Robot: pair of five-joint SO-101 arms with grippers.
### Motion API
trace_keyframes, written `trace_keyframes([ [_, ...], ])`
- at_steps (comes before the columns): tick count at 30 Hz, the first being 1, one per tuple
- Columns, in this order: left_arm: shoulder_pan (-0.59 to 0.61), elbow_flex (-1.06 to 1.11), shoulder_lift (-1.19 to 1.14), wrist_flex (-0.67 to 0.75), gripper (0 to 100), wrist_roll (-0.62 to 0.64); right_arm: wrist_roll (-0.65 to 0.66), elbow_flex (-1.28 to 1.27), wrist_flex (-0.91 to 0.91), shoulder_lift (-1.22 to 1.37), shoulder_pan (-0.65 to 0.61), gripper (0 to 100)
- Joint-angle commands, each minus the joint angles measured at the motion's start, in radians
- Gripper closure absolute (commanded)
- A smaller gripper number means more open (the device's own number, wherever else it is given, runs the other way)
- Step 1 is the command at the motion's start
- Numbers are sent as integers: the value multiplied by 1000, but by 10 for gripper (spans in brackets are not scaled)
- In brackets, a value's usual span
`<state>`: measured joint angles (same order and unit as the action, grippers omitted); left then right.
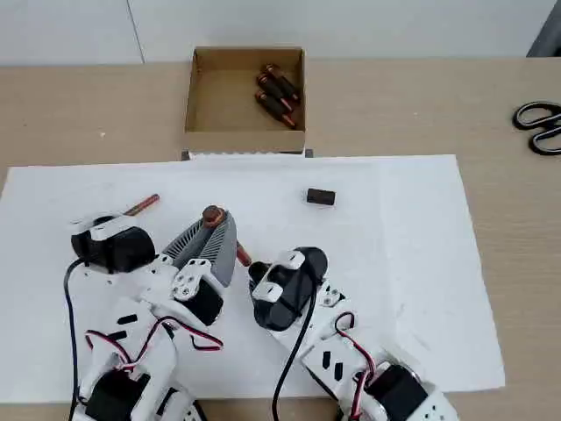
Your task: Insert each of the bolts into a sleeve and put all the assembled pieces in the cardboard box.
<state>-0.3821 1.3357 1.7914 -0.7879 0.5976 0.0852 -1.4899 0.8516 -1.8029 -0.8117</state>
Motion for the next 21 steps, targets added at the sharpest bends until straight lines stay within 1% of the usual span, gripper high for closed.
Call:
trace_keyframes([
  [1,-9,-5,9,34,995,6,8,5,-28,-8,-8,995],
  [9,-63,-4,9,-8,995,6,8,11,-30,-8,-12,995],
  [13,-63,-2,6,-12,995,6,9,12,-54,-8,-12,995],
  [21,-63,-2,8,-114,994,6,11,14,-84,-7,-12,995],
])
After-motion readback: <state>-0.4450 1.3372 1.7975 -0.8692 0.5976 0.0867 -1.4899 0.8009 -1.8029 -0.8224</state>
